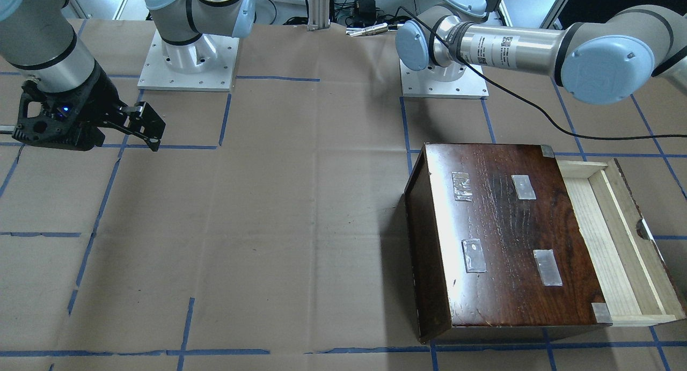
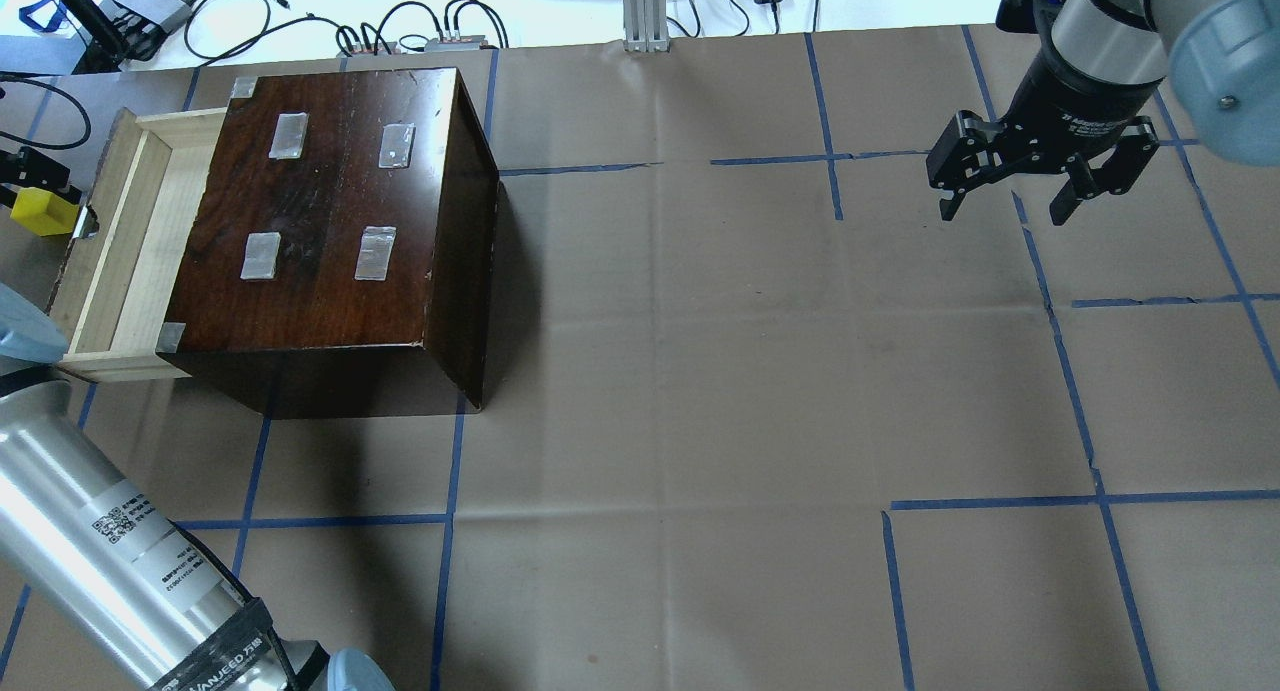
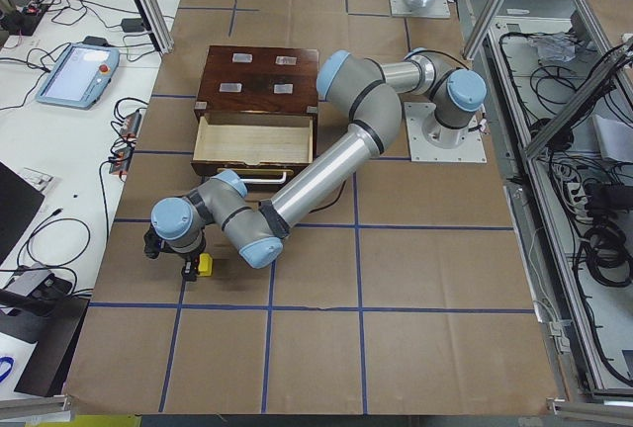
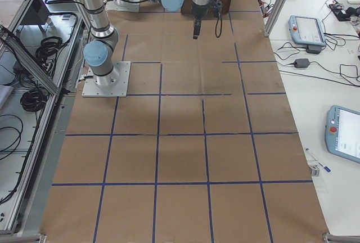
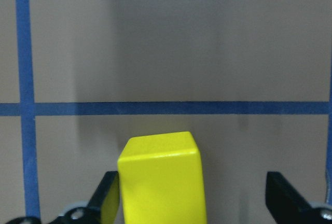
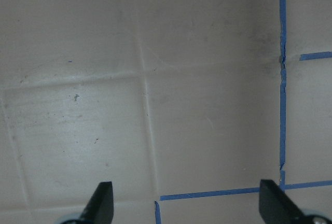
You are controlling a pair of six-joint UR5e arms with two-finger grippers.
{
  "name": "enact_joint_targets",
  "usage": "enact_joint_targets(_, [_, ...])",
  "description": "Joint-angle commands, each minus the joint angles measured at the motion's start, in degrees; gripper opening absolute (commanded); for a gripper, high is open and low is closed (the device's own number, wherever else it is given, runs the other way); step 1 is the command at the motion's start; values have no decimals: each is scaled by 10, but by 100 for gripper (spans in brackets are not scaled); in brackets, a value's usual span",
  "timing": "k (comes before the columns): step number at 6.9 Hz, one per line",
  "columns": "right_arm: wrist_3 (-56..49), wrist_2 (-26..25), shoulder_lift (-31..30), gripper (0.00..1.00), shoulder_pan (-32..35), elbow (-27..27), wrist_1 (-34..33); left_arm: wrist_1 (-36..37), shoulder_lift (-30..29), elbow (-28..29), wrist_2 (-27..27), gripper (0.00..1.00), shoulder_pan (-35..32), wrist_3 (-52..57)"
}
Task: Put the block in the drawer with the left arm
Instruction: 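Lower the left gripper and grasp the yellow cube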
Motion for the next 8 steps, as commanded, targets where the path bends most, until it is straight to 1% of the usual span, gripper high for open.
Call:
enact_joint_targets(1, [0, 0, 0, 100, 0, 0, 0, 5, -10, 2, 0, 100, 2, 0])
enact_joint_targets(2, [0, 0, 0, 100, 0, 0, 0, 5, -11, 2, 0, 99, 2, 0])
enact_joint_targets(3, [0, 0, 0, 100, 0, 0, 0, 6, -14, 2, -1, 88, 3, 0])
enact_joint_targets(4, [0, 0, 0, 100, 0, 0, 0, 6, -14, 3, 1, 63, 5, 0])
enact_joint_targets(5, [0, 0, 0, 100, 0, 1, 0, 6, -13, 3, 2, 44, 5, 0])
enact_joint_targets(6, [0, 0, 0, 100, 0, 1, 0, 6, -10, 3, 13, 32, 5, 0])
enact_joint_targets(7, [0, 0, 0, 100, 0, 1, 0, 6, -5, 3, 13, 29, 5, 0])
enact_joint_targets(8, [0, 0, 0, 100, 0, 0, 0, 6, -2, 4, 15, 22, 5, 0])
